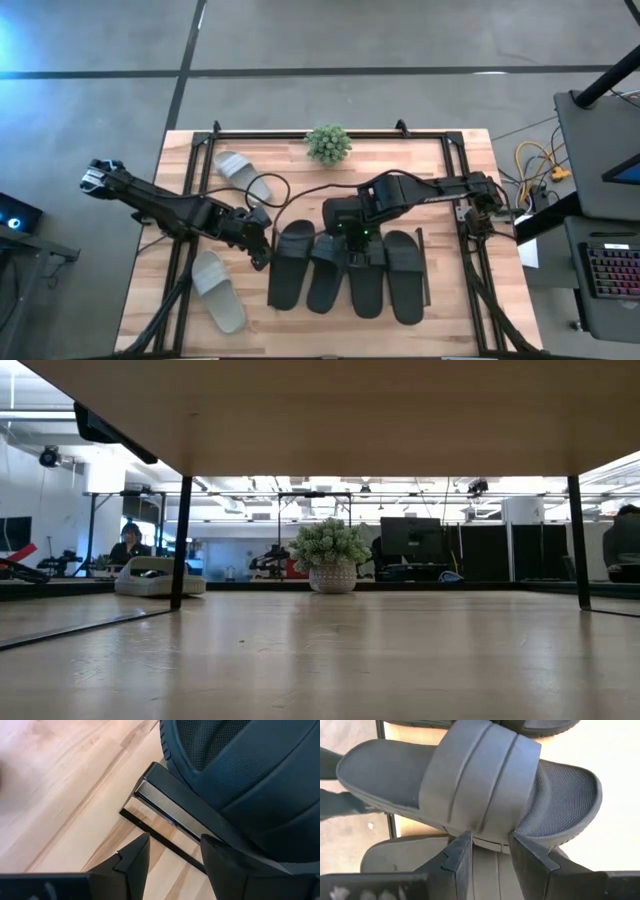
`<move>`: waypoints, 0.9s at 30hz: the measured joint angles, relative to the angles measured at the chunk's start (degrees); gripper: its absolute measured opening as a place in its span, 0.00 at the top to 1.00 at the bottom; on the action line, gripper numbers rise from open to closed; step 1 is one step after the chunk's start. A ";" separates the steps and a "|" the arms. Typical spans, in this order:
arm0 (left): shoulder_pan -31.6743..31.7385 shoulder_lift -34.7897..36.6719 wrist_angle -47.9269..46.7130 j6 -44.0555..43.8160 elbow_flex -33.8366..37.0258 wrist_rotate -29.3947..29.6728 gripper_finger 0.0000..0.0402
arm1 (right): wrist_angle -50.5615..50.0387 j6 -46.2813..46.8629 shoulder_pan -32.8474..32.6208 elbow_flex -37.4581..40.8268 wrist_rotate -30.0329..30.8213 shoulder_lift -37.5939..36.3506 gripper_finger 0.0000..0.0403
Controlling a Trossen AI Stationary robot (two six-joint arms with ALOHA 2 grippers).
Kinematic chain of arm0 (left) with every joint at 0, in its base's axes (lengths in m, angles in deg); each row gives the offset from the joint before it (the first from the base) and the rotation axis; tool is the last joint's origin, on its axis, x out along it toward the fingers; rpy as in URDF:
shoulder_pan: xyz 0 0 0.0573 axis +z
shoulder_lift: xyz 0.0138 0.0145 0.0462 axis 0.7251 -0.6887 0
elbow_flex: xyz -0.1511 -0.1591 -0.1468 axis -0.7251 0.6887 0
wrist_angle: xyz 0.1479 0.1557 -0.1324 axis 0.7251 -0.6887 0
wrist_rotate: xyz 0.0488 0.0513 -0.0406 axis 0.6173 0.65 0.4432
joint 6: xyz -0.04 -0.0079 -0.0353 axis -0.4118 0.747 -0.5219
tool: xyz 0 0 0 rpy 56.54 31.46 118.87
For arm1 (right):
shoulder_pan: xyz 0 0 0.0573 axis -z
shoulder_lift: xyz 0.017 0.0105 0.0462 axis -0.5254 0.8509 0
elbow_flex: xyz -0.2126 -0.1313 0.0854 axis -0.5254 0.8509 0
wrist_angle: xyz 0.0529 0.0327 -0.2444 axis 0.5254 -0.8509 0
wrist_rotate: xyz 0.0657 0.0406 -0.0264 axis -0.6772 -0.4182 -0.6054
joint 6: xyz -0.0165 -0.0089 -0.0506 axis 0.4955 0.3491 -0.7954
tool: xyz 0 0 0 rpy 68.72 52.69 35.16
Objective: Pick and place slides into the shelf
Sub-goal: Put the black slipper on the shelf, then adjust the black slippers on the shelf
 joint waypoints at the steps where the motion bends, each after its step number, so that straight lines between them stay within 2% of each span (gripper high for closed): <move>1: 0.04 0.00 0.04 -0.10 0.00 0.00 0.60 | -0.11 0.30 0.07 0.10 -0.21 0.00 0.69; 10: 0.15 0.08 1.58 -0.58 -0.16 0.82 0.60 | -6.67 4.71 0.87 0.87 -0.04 0.07 0.69; 16: 0.15 0.11 2.23 -0.58 -0.22 0.44 0.60 | -5.19 5.27 1.22 0.89 -0.03 0.07 0.69; 27: 0.09 0.07 2.84 -0.55 -0.20 -0.07 0.59 | -9.47 5.35 1.00 -4.19 0.30 -0.65 0.69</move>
